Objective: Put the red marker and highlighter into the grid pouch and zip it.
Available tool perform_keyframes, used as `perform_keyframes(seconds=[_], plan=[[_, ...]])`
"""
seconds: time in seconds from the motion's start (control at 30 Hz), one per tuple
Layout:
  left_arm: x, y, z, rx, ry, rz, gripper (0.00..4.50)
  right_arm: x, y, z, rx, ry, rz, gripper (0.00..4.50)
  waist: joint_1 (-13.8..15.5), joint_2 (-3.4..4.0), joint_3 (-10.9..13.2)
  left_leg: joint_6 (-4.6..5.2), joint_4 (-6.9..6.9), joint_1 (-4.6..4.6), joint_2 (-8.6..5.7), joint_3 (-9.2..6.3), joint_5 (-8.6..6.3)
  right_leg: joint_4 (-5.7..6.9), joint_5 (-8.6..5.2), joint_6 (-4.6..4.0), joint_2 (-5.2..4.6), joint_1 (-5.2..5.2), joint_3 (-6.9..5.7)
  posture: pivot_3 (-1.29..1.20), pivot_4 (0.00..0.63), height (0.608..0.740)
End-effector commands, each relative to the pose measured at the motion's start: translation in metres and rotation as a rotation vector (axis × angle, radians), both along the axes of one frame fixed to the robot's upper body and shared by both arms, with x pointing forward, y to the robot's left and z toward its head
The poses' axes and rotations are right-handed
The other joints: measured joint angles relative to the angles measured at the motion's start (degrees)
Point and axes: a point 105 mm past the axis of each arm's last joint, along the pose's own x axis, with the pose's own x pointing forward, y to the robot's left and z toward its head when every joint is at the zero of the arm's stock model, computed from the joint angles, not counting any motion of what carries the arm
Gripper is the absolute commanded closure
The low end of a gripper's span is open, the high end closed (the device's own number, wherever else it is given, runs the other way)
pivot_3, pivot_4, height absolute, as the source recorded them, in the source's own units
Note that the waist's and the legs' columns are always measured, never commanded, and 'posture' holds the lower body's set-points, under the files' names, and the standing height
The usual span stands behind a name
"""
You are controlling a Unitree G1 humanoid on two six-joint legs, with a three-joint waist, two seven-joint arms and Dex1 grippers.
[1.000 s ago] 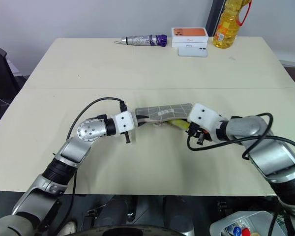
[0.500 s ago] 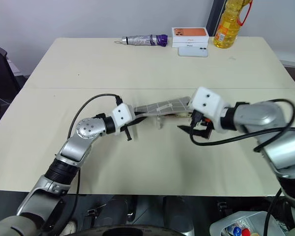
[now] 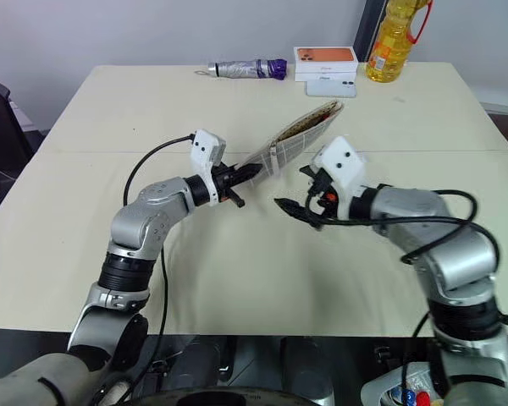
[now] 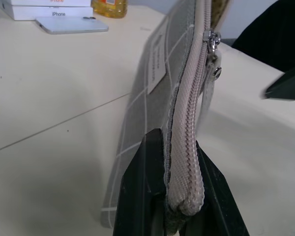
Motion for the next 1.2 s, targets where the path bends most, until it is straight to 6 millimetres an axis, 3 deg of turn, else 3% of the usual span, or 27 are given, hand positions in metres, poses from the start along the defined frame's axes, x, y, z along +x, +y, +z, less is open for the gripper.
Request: perform_keyframes(seconds=[0.03,0.17,0.23,0.3,0.43,0.5,0.67,0.73,0.87,1.0,1.2], plan=[[-0.004,-0.002,0.019,-0.039,-0.052,-0.01,4.5,0.014,0.002,0.011,0.06,-0.049,-0.076,0.15,0.2,0.0,0.0,-0.01,-0.01,0.0,0.0,0.0,0.01,0.0,0.0,0.0,0.0,-0.02,0.0,0.0,0.15,0.74],[-0.008,-0.005,0.018,-0.039,-0.047,-0.021,4.5,0.032,0.009,0.011,0.13,-0.053,-0.136,0.15,0.2,0.0,0.0,-0.02,-0.03,-0.01,-0.02,0.0,0.01,0.0,0.0,0.0,-0.01,-0.03,0.01,0.0,0.15,0.74],[-0.008,-0.005,0.019,-0.039,-0.047,-0.019,4.5,0.033,0.011,0.012,0.147,-0.048,-0.136,0.66,0.3,0.01,0.0,-0.02,-0.05,-0.01,-0.02,-0.01,0.01,0.0,0.0,0.0,-0.01,-0.04,0.01,0.0,0.15,0.74],[-0.009,-0.004,0.019,-0.039,-0.048,-0.014,4.5,0.033,0.014,0.012,0.159,-0.042,-0.13,1.42,0.2,0.01,0.0,-0.02,-0.07,-0.02,-0.02,0.0,0.01,0.0,0.0,0.0,-0.01,-0.06,0.01,0.0,0.15,0.74],[-0.009,-0.001,0.018,-0.028,-0.053,-0.003,4.5,0.032,0.021,0.011,0.173,-0.031,-0.116,3.59,0.1,0.01,0.0,-0.02,-0.08,-0.02,-0.02,0.0,0.01,0.0,0.0,0.0,0.0,-0.09,0.02,0.0,0.15,0.74],[-0.008,0.001,0.017,-0.025,-0.057,0.01,4.5,0.031,0.021,0.012,0.17,-0.031,-0.114,4.44,0.0,0.01,0.0,-0.02,-0.09,-0.02,-0.02,0.0,0.01,0.0,0.0,0.0,0.01,-0.1,0.04,0.0,0.15,0.74],[-0.002,0.012,0.011,0.043,-0.099,0.068,4.5,0.033,0.003,0.024,0.132,-0.078,-0.151,4.44,0.1,0.01,0.0,-0.02,-0.09,-0.03,-0.02,0.02,0.01,0.0,0.0,0.0,0.0,-0.11,0.04,0.0,0.15,0.74],[0.001,0.019,0.004,0.121,-0.134,0.087,4.5,0.035,-0.014,0.032,0.08,-0.12,-0.19,4.44,0.1,0.02,0.0,-0.02,-0.1,-0.03,-0.02,0.02,0.01,0.0,0.0,0.0,0.0,-0.11,0.04,0.0,0.15,0.74],[0.004,0.037,-0.009,0.2,-0.151,0.107,4.5,0.044,-0.068,0.061,0.015,-0.221,-0.358,4.44,0.1,0.02,0.0,-0.01,-0.1,-0.03,-0.02,0.04,0.01,-0.01,0.0,0.0,-0.01,-0.1,0.05,0.0,0.15,0.74],[0.001,0.045,-0.019,0.238,-0.152,0.095,4.5,0.05,-0.109,0.086,-0.021,-0.31,-0.508,4.44,-0.1,0.05,0.0,-0.01,-0.13,-0.02,0.01,0.06,0.01,-0.01,0.0,-0.01,0.01,-0.1,0.07,0.0,0.15,0.74],[-0.004,0.045,-0.023,0.258,-0.16,0.069,4.5,0.05,-0.111,0.079,-0.051,-0.301,-0.508,4.44,0.0,0.05,0.0,-0.01,-0.12,-0.02,0.01,0.08,0.0,-0.01,0.0,-0.01,-0.01,-0.11,0.1,0.0,0.15,0.74]])
